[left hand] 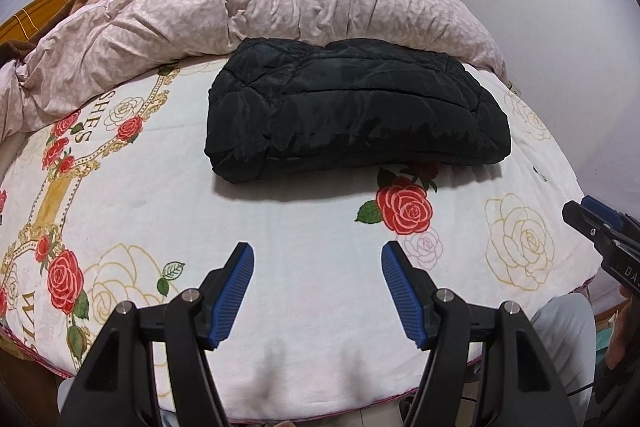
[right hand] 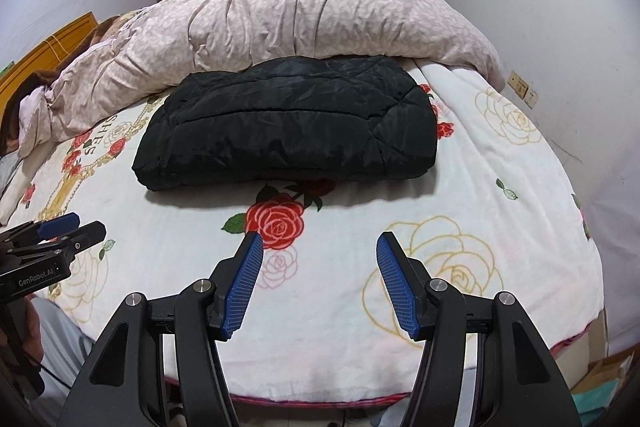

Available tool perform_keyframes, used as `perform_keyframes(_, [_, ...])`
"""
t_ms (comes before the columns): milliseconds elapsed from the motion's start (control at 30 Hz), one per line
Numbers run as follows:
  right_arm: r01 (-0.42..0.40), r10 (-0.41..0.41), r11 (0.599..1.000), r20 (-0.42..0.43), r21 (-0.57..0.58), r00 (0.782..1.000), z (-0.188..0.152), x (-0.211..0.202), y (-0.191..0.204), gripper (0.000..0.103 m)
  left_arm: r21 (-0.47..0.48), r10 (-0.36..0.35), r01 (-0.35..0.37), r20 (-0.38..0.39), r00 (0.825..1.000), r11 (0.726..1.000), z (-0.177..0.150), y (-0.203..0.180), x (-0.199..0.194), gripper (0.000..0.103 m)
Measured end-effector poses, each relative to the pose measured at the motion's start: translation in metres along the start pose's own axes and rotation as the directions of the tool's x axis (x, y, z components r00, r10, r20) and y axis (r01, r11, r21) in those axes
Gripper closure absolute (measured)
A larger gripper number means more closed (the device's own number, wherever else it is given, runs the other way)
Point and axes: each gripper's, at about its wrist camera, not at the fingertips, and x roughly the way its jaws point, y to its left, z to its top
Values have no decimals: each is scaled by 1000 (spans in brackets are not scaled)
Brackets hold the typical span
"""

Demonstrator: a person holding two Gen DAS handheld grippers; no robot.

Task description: Fold large clothes

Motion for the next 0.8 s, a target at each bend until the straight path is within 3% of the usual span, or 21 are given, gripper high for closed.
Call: perform_keyframes(800, [0, 0, 1000, -18, 2, 1000, -3, 8, 1, 44, 8, 7, -7, -8, 1000, 1000, 1, -1, 4, 35])
